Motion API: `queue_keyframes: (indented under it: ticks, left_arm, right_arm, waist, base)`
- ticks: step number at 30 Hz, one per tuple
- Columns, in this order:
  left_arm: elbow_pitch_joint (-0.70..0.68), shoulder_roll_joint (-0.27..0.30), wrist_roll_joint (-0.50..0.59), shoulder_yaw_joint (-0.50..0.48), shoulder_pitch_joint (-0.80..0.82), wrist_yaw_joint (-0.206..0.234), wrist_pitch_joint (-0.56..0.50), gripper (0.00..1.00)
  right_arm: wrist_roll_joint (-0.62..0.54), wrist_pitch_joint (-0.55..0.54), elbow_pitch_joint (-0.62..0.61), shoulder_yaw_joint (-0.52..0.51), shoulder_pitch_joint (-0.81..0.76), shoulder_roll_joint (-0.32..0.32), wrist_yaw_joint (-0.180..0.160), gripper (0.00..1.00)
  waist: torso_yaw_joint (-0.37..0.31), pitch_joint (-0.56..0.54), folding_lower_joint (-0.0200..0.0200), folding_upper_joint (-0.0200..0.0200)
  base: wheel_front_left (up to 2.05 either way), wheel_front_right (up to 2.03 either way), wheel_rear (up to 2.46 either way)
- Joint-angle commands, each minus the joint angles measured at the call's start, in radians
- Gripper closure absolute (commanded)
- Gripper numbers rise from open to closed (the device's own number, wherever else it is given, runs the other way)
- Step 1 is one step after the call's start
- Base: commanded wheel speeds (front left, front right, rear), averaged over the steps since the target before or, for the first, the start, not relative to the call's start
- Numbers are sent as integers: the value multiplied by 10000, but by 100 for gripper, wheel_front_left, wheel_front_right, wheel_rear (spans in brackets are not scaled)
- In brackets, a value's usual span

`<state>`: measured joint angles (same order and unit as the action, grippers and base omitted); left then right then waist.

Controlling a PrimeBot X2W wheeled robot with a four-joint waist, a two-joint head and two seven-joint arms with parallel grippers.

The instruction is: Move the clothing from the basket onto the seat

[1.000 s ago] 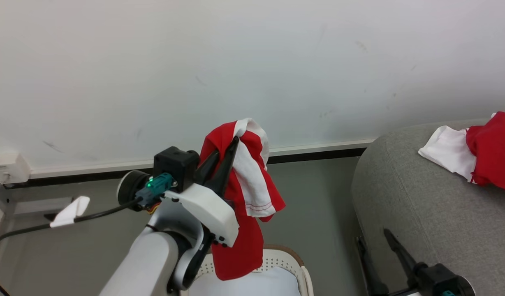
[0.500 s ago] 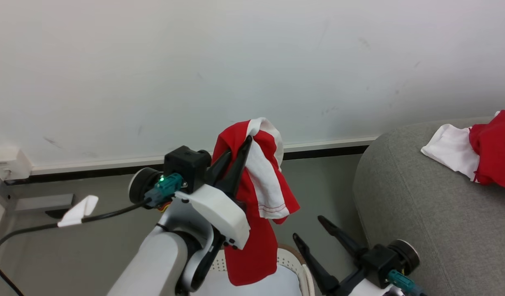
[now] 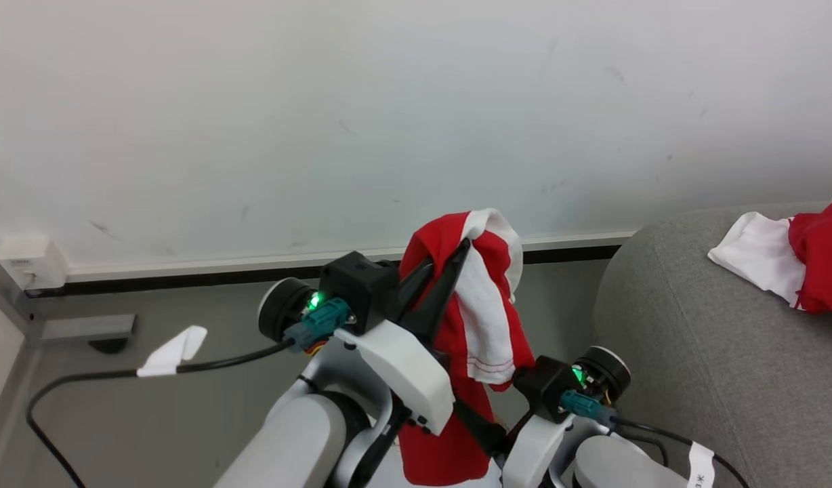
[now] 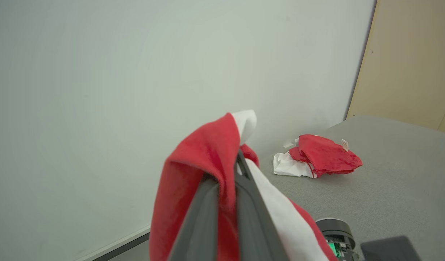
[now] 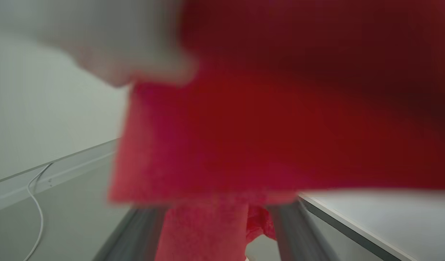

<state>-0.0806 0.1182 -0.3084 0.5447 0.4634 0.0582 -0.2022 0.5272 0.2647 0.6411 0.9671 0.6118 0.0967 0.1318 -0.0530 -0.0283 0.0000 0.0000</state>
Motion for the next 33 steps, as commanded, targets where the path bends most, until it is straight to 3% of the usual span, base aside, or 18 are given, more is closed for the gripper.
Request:
queue_keyframes:
  ticks: [1, 6, 7, 9, 19, 31, 33]
  left_arm:
    - [-61, -4, -34, 11, 77, -32, -19, 100]
    - [-128, -91, -149, 196, 90, -84, -74, 100]
    - [-143, -111, -184, 221, 82, -94, -82, 100]
    - [-151, -130, -197, 264, 82, -101, -93, 100]
    - [-155, 80, -293, 54, 10, 85, -15, 100]
    - [424, 396, -317, -445, -28, 426, 220, 100]
    - [533, 445, -315, -493, -53, 457, 269, 92]
  right_arm:
    - [147, -6, 273, 183, 211, -37, -22, 0]
    - [769, -6, 1169, 825, 663, -315, -22, 0]
    - [917, -6, 1281, 897, 708, -341, -22, 7]
    - [1306, -6, 1328, 982, 779, -397, -22, 100]
    - [1994, -4, 670, 879, 838, -374, -22, 100]
    - [1671, -3, -923, 0, 203, 381, -22, 100]
    - [1610, -3, -1217, -197, 74, 520, -22, 100]
  waist:
    - [32, -12, 0, 0]
    - [116, -54, 0, 0]
    - [132, -64, 0, 0]
    - [168, -88, 0, 0]
    - [43, -18, 0, 0]
    - [-221, 125, 0, 0]
    - [-281, 150, 0, 0]
  base:
    - [0, 0, 0]
    - [0, 0, 0]
    - [0, 0, 0]
    - [0, 0, 0]
    - [0, 0, 0]
    - [0, 0, 0]
    - [0, 0, 0]
